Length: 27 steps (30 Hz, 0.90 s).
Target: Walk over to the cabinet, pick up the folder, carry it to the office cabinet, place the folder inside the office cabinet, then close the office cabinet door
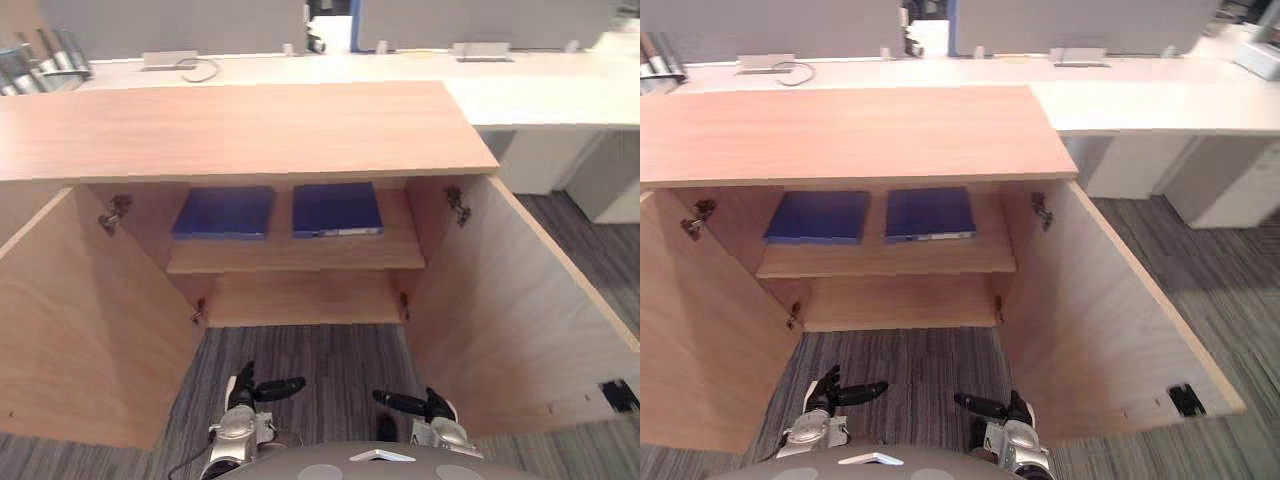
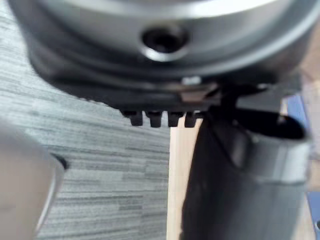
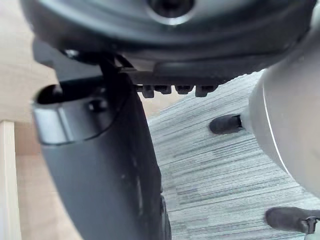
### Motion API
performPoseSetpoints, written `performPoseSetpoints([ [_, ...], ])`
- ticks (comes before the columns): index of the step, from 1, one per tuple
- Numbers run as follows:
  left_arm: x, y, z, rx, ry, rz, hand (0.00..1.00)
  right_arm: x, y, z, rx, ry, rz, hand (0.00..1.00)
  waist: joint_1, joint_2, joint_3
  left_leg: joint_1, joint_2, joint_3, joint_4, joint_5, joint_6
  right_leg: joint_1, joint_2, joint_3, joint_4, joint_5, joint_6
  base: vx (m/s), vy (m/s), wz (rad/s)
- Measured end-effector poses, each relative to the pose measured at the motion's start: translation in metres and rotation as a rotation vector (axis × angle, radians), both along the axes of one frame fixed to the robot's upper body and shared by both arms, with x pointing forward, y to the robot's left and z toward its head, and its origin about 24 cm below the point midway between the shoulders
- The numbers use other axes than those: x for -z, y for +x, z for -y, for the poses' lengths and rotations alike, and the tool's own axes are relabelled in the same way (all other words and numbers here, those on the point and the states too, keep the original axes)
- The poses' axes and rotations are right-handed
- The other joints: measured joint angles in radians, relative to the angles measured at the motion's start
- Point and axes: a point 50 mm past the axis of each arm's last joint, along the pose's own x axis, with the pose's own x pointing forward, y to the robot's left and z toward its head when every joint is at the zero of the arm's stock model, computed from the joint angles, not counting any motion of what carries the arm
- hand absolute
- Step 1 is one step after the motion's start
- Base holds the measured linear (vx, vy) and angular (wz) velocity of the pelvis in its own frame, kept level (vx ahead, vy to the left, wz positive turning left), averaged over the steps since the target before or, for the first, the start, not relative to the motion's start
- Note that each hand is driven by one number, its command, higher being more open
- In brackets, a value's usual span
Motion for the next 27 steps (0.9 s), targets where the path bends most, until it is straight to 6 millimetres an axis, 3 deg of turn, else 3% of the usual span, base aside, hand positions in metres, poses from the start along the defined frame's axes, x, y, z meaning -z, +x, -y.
performPoseSetpoints([
  [3,0.001,-0.005,-0.005,-0.022,0.004,-0.01,1.0,-0.001,0.003,0.0,0.016,0.019,0.01,1.0,-0.003,0.006,0.0,0.006,0.018,0.056,-0.031,0.0,0.013,-0.035,0.01,0.026,0.034,-0.014,-0.011,0.01,0.08,-0.66],
  [4,0.003,-0.008,-0.01,-0.018,0.015,-0.019,1.0,0.001,0.0,-0.002,0.039,0.032,0.003,1.0,-0.002,-0.024,-0.004,0.028,-0.001,0.08,-0.045,0.0,0.011,-0.031,0.009,0.045,0.051,-0.002,-0.005,0.1,0.054,-0.53],
  [11,0.009,-0.021,-0.012,-0.017,0.001,-0.069,1.0,0.001,-0.003,0.01,0.131,0.055,0.013,1.0,-0.003,-0.015,0.0,0.101,-0.003,0.183,-0.095,-0.004,0.021,-0.058,0.032,0.163,0.071,0.0,0.008,0.11,0.064,-0.5],
  [15,0.007,-0.018,-0.022,-0.074,0.001,-0.046,1.0,-0.001,0.002,0.009,0.235,0.105,0.062,1.0,-0.004,-0.04,0.031,0.096,-0.017,0.278,-0.068,-0.03,0.057,-0.118,0.047,0.227,0.104,0.032,0.01,0.0,0.088,-0.98],
  [16,0.007,-0.018,-0.022,-0.116,-0.014,-0.039,1.0,-0.002,0.007,0.01,0.247,0.109,0.074,1.0,0.013,-0.028,0.039,0.067,0.011,0.345,-0.061,-0.032,0.074,-0.148,0.065,0.182,0.048,0.141,-0.054,-0.13,0.076,-1.21],
  [17,0.007,-0.018,-0.021,-0.131,-0.021,-0.037,1.0,-0.004,0.013,0.012,0.268,0.112,0.095,1.0,0.015,-0.015,0.05,0.067,0.024,0.374,-0.07,-0.032,0.074,-0.157,0.063,0.08,0.052,0.134,-0.103,-0.13,0.086,-1.26],
  [18,0.008,-0.019,-0.019,-0.151,-0.034,-0.035,1.0,-0.005,0.013,0.017,0.292,0.108,0.103,1.0,0.017,-0.011,0.056,0.068,0.026,0.402,-0.077,-0.027,0.077,-0.182,0.04,-0.087,0.166,0.028,-0.143,-0.09,0.064,-0.82],
  [19,0.007,-0.017,-0.018,-0.167,-0.038,-0.025,1.0,-0.006,0.01,0.025,0.31,0.091,0.103,1.0,0.023,0.007,0.066,0.086,0.034,0.437,-0.08,-0.024,0.078,-0.181,-0.021,-0.312,0.365,-0.133,-0.166,-0.03,0.079,-0.71],
  [20,0.007,-0.018,-0.018,-0.17,-0.039,-0.023,1.0,-0.005,0.005,0.031,0.32,0.071,0.092,1.0,0.026,0.014,0.069,0.102,0.038,0.455,-0.083,-0.023,0.078,-0.172,-0.056,-0.39,0.445,-0.184,-0.169,-0.03,0.09,-0.72],
  [21,0.007,-0.022,-0.019,-0.175,-0.035,-0.026,1.0,-0.005,0.0,0.041,0.331,0.051,0.086,1.0,0.029,0.024,0.071,0.13,0.044,0.493,-0.084,-0.023,0.079,-0.133,-0.124,-0.49,0.583,-0.25,-0.177,-0.02,0.066,-0.7],
  [22,0.007,-0.027,-0.024,-0.177,-0.02,-0.03,1.0,-0.005,-0.008,0.047,0.363,0.041,0.076,1.0,0.029,0.022,0.067,0.145,0.046,0.522,-0.08,-0.023,0.08,-0.1,-0.187,-0.545,0.681,-0.279,-0.171,-0.03,0.034,-0.66],
  [24,0.008,-0.039,-0.035,-0.172,0.013,-0.05,1.0,-0.003,-0.018,0.054,0.438,0.038,0.059,1.0,0.027,0.012,0.048,0.139,0.051,0.561,-0.072,-0.023,0.079,-0.069,-0.27,-0.598,0.756,-0.293,-0.157,0.01,-0.079,-0.72],
  [25,0.009,-0.052,-0.043,-0.156,0.043,-0.087,1.0,-0.001,-0.023,0.055,0.49,0.05,0.045,1.0,0.031,-0.005,0.038,0.123,0.046,0.574,-0.05,-0.023,0.079,-0.056,-0.315,-0.626,0.747,-0.269,-0.153,0.09,-0.2,-0.93],
  [26,0.009,-0.059,-0.049,-0.157,0.061,-0.104,1.0,0.001,-0.027,0.054,0.511,0.058,0.029,1.0,0.036,-0.021,0.032,0.109,0.045,0.569,-0.026,-0.023,0.079,-0.061,-0.313,-0.625,0.714,-0.267,-0.126,0.08,-0.216,-1.31],
  [27,0.014,-0.075,-0.047,-0.162,0.049,-0.173,1.0,0.003,-0.028,0.054,0.528,0.074,0.011,1.0,0.06,-0.014,0.029,0.061,0.068,0.528,0.055,-0.015,0.094,-0.045,-0.264,-0.639,0.622,-0.259,-0.129,-0.04,-0.324,-1.45],
])
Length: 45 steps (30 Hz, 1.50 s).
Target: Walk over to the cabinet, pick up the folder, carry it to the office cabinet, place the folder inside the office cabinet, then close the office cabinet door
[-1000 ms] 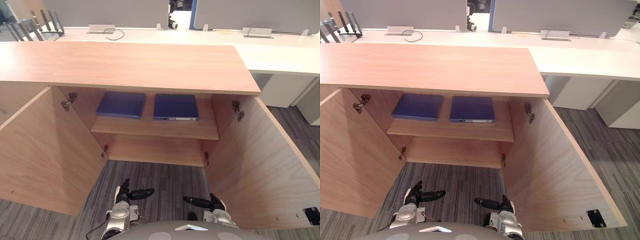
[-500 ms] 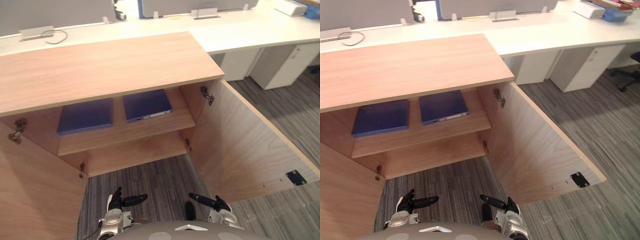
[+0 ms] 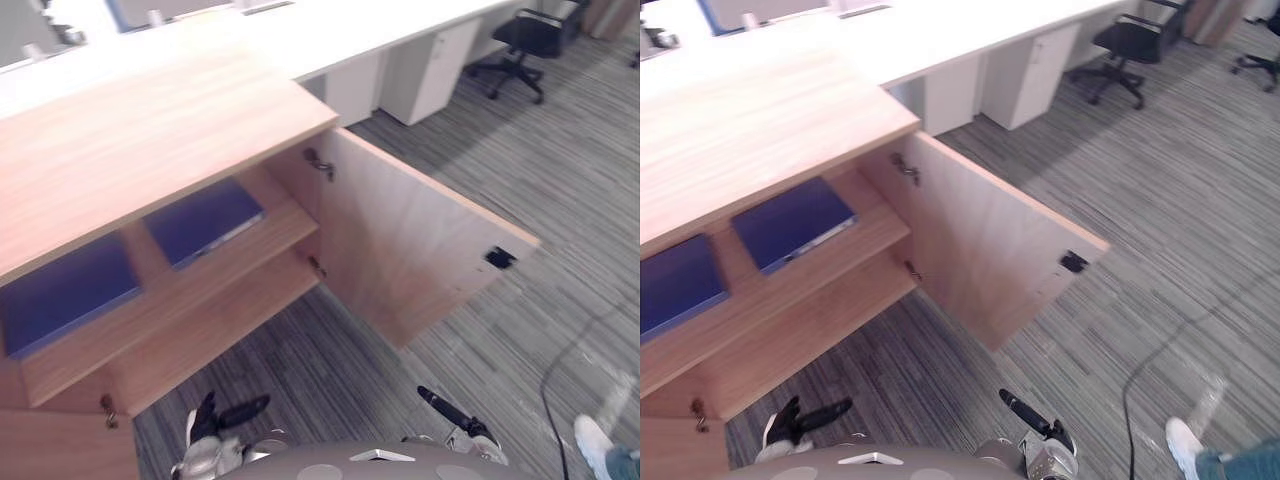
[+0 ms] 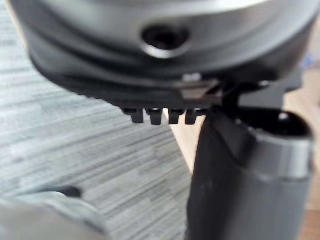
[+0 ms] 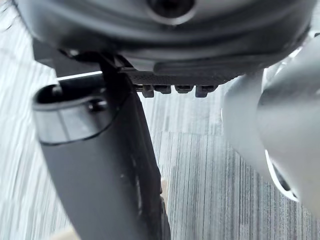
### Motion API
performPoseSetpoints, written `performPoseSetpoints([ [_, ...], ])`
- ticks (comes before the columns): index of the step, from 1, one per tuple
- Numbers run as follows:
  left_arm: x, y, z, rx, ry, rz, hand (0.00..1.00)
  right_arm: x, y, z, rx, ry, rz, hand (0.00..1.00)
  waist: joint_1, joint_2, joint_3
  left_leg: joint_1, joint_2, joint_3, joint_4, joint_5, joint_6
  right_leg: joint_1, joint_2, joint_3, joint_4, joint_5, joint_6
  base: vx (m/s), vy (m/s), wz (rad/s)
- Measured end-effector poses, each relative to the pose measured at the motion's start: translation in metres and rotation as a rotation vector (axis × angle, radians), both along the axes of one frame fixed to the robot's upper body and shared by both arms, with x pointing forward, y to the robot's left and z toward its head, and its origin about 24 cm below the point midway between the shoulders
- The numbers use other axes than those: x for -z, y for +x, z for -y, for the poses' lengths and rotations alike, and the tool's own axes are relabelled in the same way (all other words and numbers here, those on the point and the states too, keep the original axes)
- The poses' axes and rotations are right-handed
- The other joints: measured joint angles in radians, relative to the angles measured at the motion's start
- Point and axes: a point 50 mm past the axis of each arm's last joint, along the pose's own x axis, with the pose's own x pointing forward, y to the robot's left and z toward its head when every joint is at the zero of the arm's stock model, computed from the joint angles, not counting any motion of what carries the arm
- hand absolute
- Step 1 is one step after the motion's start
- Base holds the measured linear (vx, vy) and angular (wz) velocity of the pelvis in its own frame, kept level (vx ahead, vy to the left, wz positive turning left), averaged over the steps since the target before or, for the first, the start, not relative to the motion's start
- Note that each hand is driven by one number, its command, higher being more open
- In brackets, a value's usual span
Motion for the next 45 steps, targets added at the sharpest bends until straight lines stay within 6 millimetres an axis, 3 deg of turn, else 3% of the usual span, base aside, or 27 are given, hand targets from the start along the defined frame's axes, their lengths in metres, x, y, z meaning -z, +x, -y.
performPoseSetpoints([
  [1,0.002,-0.009,0.001,-0.058,-0.017,-0.012,1.0,0.001,-0.001,0.0,-0.002,0.006,-0.014,1.0,0.027,-0.007,-0.004,-0.061,-0.02,-0.08,0.004,-0.022,-0.014,0.009,0.03,0.024,-0.118,0.019,0.018,-0.1,-0.239,-1.32],
  [2,0.001,-0.008,0.001,-0.058,-0.014,-0.009,1.0,0.001,-0.002,0.001,-0.001,0.006,-0.023,1.0,0.033,-0.009,-0.007,-0.069,-0.055,-0.129,-0.088,-0.019,-0.016,0.014,0.036,0.037,-0.178,0.028,0.033,-0.13,-0.185,-0.83],
  [3,0.002,-0.006,0.003,-0.036,-0.015,-0.01,1.0,0.001,-0.001,0.005,-0.003,0.003,-0.028,1.0,0.034,0.006,-0.007,-0.078,-0.077,-0.173,-0.225,0.061,-0.012,0.017,0.054,0.052,-0.241,0.043,0.057,-0.13,-0.034,-0.81],
  [4,0.002,-0.008,0.004,-0.027,-0.019,-0.024,1.0,-0.001,0.003,0.009,-0.01,0.0,-0.026,1.0,0.037,0.027,0.0,-0.082,-0.077,-0.149,-0.272,0.183,-0.031,0.016,0.074,0.074,-0.306,0.056,0.12,-0.09,-0.046,-0.74],
  [5,0.002,-0.009,0.004,-0.029,-0.015,-0.028,1.0,-0.001,0.005,0.007,-0.022,0.004,-0.021,1.0,0.032,0.031,-0.001,-0.09,-0.077,-0.144,-0.263,0.183,-0.031,0.023,0.081,0.08,-0.341,0.068,0.138,-0.08,-0.062,-0.67],
  [6,0.002,-0.008,0.001,-0.022,-0.006,-0.024,1.0,0.0,0.009,0.001,-0.042,0.022,-0.011,1.0,0.025,0.018,0.007,-0.101,-0.077,-0.135,-0.25,0.181,-0.033,0.039,0.091,0.084,-0.403,0.082,0.16,-0.03,-0.079,-0.22],
  [9,0.001,-0.007,-0.002,-0.02,0.011,-0.023,1.0,0.002,0.006,-0.006,-0.03,0.051,-0.012,1.0,0.013,0.017,0.011,-0.094,-0.061,-0.143,-0.249,0.18,-0.036,0.075,0.125,0.081,-0.467,0.108,0.161,-0.04,-0.08,-0.01],
  [14,0.001,-0.012,-0.005,-0.06,0.018,-0.033,1.0,0.003,-0.009,0.006,0.093,0.042,-0.027,1.0,-0.004,0.003,0.027,-0.069,-0.051,-0.19,-0.26,0.188,-0.054,0.14,0.158,0.046,-0.528,0.127,0.152,-0.05,-0.045,0.16],
  [23,0.001,-0.02,-0.007,-0.085,0.02,-0.047,1.0,0.001,-0.019,0.021,0.251,0.024,-0.02,1.0,-0.016,0.018,0.034,-0.026,-0.055,-0.177,-0.278,0.189,-0.056,0.193,0.173,0.062,-0.597,0.168,0.15,-0.04,0.014,-0.06],
  [27,0.0,-0.026,-0.013,-0.144,0.028,-0.051,1.0,-0.005,-0.023,0.041,0.363,-0.011,0.006,1.0,-0.037,0.021,0.032,-0.025,-0.063,-0.175,-0.278,0.189,-0.055,0.198,0.176,0.065,-0.612,0.178,0.15,0.0,0.007,-0.01],
  [30,0.0,-0.032,-0.018,-0.191,0.038,-0.055,1.0,-0.026,-0.029,0.095,0.508,-0.134,0.05,1.0,-0.053,0.025,0.029,-0.022,-0.072,-0.175,-0.277,0.185,-0.049,0.197,0.17,0.072,-0.612,0.181,0.153,0.0,0.035,-0.02],
  [34,-0.003,-0.038,-0.029,-0.208,0.067,-0.062,1.0,-0.078,-0.012,0.17,0.535,-0.361,0.155,1.0,-0.074,0.025,0.014,-0.024,-0.072,-0.169,-0.274,0.181,-0.043,0.188,0.169,0.089,-0.611,0.184,0.153,-0.01,0.029,-0.12],
  [36,-0.004,-0.039,-0.034,-0.203,0.079,-0.066,1.0,-0.108,0.007,0.199,0.481,-0.472,0.184,1.0,-0.076,0.023,-0.002,-0.028,-0.069,-0.17,-0.272,0.181,-0.042,0.176,0.171,0.106,-0.61,0.187,0.15,-0.01,0.001,-0.23],
  [38,-0.005,-0.039,-0.035,-0.162,0.086,-0.07,1.0,-0.151,0.044,0.223,0.351,-0.622,0.233,1.0,-0.093,0.025,-0.012,-0.03,-0.069,-0.186,-0.262,0.172,-0.044,0.174,0.172,0.115,-0.609,0.19,0.149,-0.02,0.002,-0.15],
  [41,-0.004,-0.037,-0.032,-0.111,0.084,-0.068,1.0,-0.186,0.075,0.235,0.199,-0.756,0.241,1.0,-0.092,0.025,-0.031,-0.033,-0.069,-0.194,-0.25,0.163,-0.043,0.174,0.171,0.12,-0.609,0.191,0.151,-0.02,0.025,-0.03],
  [45,-0.003,-0.033,-0.026,-0.031,0.072,-0.065,1.0,-0.229,0.13,0.228,0.019,-0.893,0.325,1.0,-0.088,0.026,-0.041,-0.064,-0.067,-0.21,-0.203,0.146,-0.037,0.171,0.169,0.108,-0.609,0.195,0.154,-0.02,0.028,0.08],
])
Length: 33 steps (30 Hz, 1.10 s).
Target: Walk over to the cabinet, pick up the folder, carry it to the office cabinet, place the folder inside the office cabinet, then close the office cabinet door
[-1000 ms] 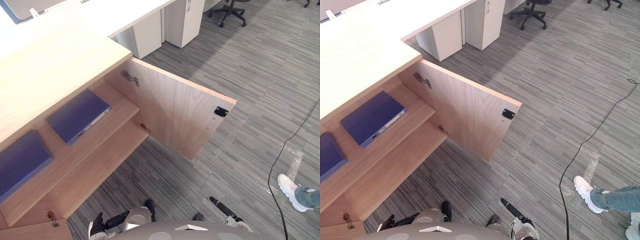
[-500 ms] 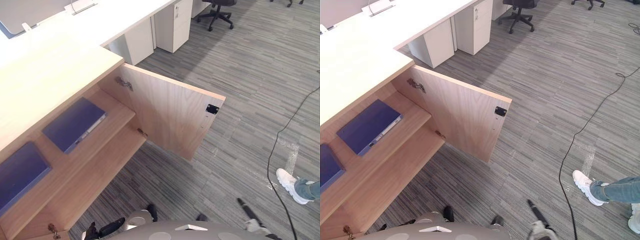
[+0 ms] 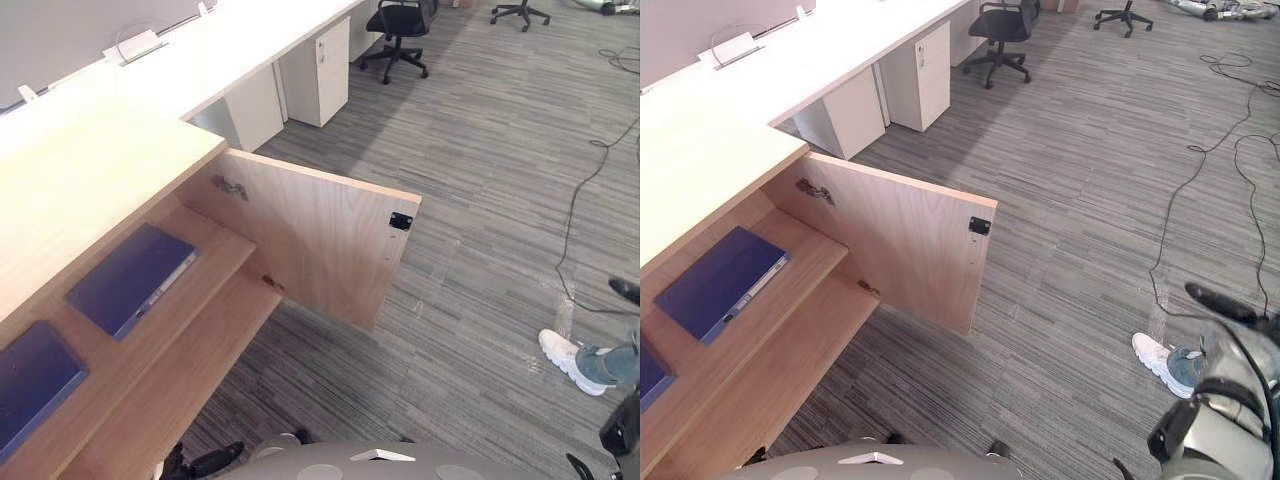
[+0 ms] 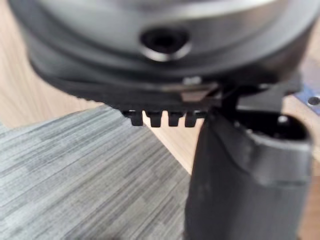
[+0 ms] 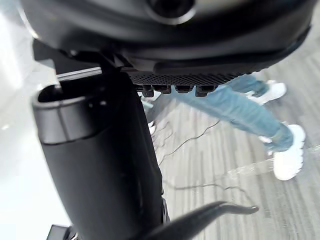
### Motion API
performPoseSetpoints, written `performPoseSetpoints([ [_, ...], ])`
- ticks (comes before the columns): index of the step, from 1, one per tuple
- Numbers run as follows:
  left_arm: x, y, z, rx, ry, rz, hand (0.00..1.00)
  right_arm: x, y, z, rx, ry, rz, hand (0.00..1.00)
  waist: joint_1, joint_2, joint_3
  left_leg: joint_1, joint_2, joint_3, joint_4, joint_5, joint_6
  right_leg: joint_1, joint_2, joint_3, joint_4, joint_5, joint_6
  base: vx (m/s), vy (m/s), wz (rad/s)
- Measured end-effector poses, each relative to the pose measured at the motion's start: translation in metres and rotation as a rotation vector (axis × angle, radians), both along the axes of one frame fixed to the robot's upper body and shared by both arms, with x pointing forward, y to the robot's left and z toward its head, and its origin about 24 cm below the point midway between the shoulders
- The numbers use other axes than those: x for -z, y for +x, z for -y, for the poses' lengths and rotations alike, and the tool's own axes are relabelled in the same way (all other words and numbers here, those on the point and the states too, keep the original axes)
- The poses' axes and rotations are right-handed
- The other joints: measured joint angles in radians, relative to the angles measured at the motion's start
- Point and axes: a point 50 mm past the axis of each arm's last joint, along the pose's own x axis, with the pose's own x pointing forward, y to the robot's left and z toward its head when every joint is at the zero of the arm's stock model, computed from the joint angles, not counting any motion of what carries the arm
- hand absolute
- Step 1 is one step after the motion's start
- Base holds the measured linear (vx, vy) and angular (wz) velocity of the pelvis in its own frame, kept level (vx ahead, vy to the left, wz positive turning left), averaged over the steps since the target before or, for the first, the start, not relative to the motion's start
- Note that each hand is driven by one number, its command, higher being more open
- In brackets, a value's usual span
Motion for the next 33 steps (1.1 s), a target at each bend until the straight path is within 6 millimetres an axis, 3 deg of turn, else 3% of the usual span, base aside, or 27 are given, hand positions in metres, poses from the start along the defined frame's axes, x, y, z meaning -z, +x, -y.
performPoseSetpoints([
  [4,0.001,0.001,0.003,0.03,-0.006,-0.002,1.0,-0.032,0.031,-0.007,-0.103,-0.121,-0.01,1.0,0.037,0.006,-0.004,-0.038,0.004,-0.019,0.051,-0.019,0.005,-0.008,0.0,-0.012,0.0,0.004,0.001,-0.02,0.024,0.08],
  [8,0.001,-0.002,0.005,0.035,-0.012,-0.012,1.0,-0.055,0.048,-0.011,-0.147,-0.196,-0.004,1.0,0.061,0.013,-0.008,-0.059,0.004,-0.038,0.073,-0.024,0.006,-0.008,0.0,-0.029,0.0,0.004,0.001,-0.03,0.035,0.15],
  [13,0.004,-0.004,0.015,0.032,-0.041,-0.022,1.0,-0.082,0.087,-0.039,-0.265,-0.289,0.027,1.0,0.094,0.019,-0.006,-0.073,0.004,-0.052,0.084,-0.023,0.006,-0.01,0.001,-0.034,-0.007,0.015,-0.004,-0.03,0.021,0.01],
  [16,0.006,-0.004,0.022,0.028,-0.059,-0.019,1.0,-0.105,0.124,-0.08,-0.395,-0.331,0.11,1.0,0.117,0.026,-0.006,-0.072,0.004,-0.053,0.081,-0.02,0.01,-0.01,0.002,-0.037,-0.008,0.019,-0.002,-0.06,0.037,0.01],
  [20,0.005,0.0,0.022,-0.003,-0.061,0.009,1.0,-0.131,0.152,-0.123,-0.517,-0.355,0.214,1.0,0.155,0.026,-0.006,-0.07,0.007,-0.057,0.066,-0.009,0.012,-0.01,0.0,-0.048,-0.014,0.021,-0.004,-0.06,0.03,0.06],
  [22,0.005,-0.001,0.022,-0.003,-0.06,0.014,1.0,-0.14,0.171,-0.161,-0.628,-0.382,0.236,1.0,0.177,0.012,0.004,-0.068,0.007,-0.06,0.049,0.004,0.009,-0.013,0.002,-0.055,-0.014,0.022,-0.006,-0.03,0.009,0.06],
  [26,0.006,0.0,0.029,-0.011,-0.078,0.018,1.0,-0.13,0.189,-0.216,-0.8,-0.339,0.244,1.0,0.199,0.009,0.006,-0.067,0.008,-0.059,0.041,0.01,0.008,-0.014,0.003,-0.057,-0.015,0.023,-0.007,0.0,0.0,0.0],
  [28,0.006,0.001,0.032,-0.014,-0.085,0.023,1.0,-0.114,0.195,-0.255,-0.922,-0.304,0.218,1.0,0.215,0.008,0.006,-0.065,0.009,-0.058,0.032,0.016,0.006,-0.017,0.003,-0.058,-0.015,0.023,-0.007,0.0,0.0,0.0],
  [31,0.006,0.002,0.032,-0.042,-0.089,0.036,1.0,-0.096,0.197,-0.298,-1.071,-0.279,0.168,1.0,0.223,0.007,0.007,-0.054,0.01,-0.056,0.011,0.027,0.002,-0.014,0.005,-0.059,-0.015,0.023,-0.008,0.0,0.002,-0.01],
  [33,0.006,0.003,0.033,-0.044,-0.09,0.042,1.0,-0.098,0.198,-0.312,-1.143,-0.313,0.151,1.0,0.231,0.006,0.006,-0.042,0.012,-0.05,-0.001,0.032,0.0,-0.011,0.006,-0.059,-0.015,0.021,-0.011,0.0,0.001,-0.08],
])
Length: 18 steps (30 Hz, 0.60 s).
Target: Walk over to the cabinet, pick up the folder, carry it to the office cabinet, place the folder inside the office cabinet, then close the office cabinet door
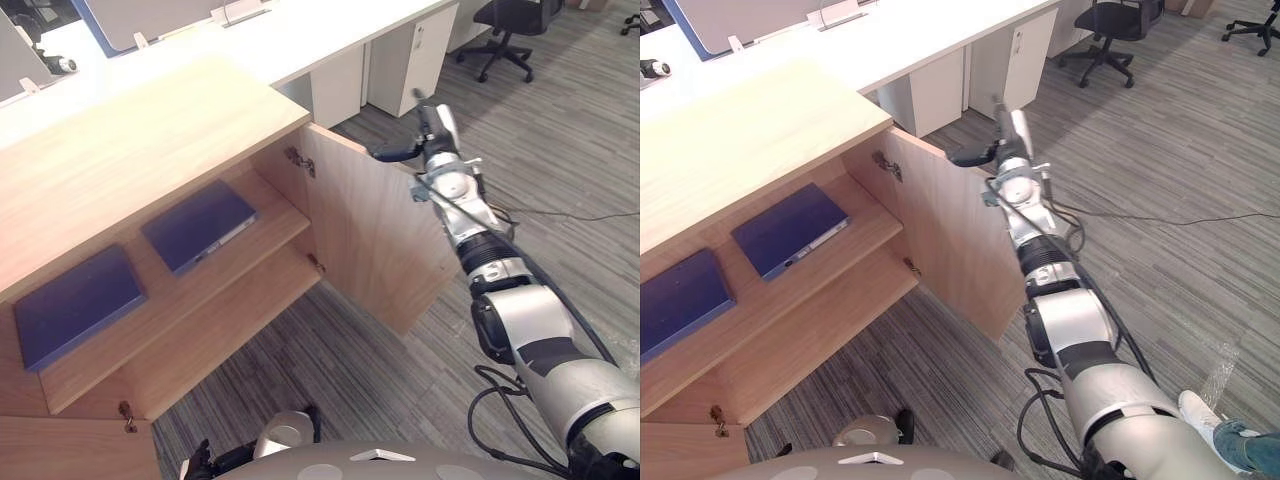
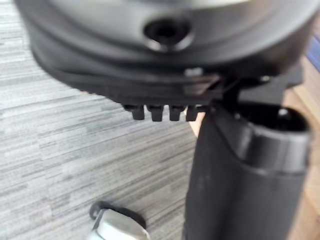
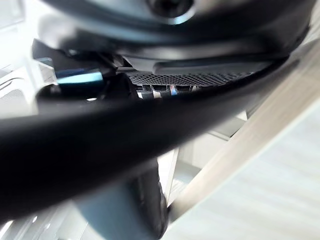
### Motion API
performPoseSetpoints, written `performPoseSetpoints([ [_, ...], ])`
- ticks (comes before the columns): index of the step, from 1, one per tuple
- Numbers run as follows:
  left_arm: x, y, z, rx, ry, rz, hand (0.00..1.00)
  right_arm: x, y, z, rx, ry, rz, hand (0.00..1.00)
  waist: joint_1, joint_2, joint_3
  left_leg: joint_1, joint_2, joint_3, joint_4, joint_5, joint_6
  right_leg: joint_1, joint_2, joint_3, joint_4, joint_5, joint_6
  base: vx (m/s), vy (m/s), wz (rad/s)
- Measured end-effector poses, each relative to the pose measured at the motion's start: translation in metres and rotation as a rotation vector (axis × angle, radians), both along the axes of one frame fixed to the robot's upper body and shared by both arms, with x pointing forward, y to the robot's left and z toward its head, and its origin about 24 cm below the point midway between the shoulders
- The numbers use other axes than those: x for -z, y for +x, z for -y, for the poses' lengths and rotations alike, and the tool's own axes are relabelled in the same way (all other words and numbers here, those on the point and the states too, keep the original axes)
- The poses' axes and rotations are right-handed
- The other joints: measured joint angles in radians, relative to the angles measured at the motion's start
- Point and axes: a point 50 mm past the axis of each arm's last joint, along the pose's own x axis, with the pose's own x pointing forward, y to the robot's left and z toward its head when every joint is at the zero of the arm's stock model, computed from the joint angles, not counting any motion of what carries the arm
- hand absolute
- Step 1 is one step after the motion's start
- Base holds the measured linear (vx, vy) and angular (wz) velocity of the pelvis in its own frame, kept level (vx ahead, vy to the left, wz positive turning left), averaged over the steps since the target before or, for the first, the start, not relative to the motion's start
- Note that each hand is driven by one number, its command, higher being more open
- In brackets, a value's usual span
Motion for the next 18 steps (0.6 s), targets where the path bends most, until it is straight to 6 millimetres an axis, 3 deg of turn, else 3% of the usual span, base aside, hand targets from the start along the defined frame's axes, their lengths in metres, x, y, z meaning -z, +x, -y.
performPoseSetpoints([
  [2,0.0,0.002,0.001,-0.007,-0.003,0.007,1.0,0.006,-0.002,-0.02,-0.1,-0.056,-0.035,1.0,0.003,-0.003,-0.002,0.007,0.008,0.007,-0.005,0.003,-0.005,0.001,0.006,0.001,0.0,-0.005,-0.007,-0.01,-0.013,-0.09],
  [10,-0.002,0.005,-0.001,-0.049,0.002,0.031,1.0,0.018,-0.007,-0.057,-0.217,0.021,-0.096,1.0,-0.013,-0.025,-0.016,0.03,0.05,0.042,-0.033,0.025,-0.038,0.004,0.042,0.0,0.0,-0.035,-0.043,-0.02,-0.042,-0.06],
  [18,-0.002,-0.004,-0.005,-0.102,0.008,0.019,1.0,0.034,-0.018,-0.059,-0.21,0.168,-0.122,1.0,-0.041,-0.042,-0.03,0.031,0.064,0.074,-0.034,0.028,-0.043,0.0,0.049,-0.007,0.0,-0.041,-0.042,0.02,0.01,-0.02],
])
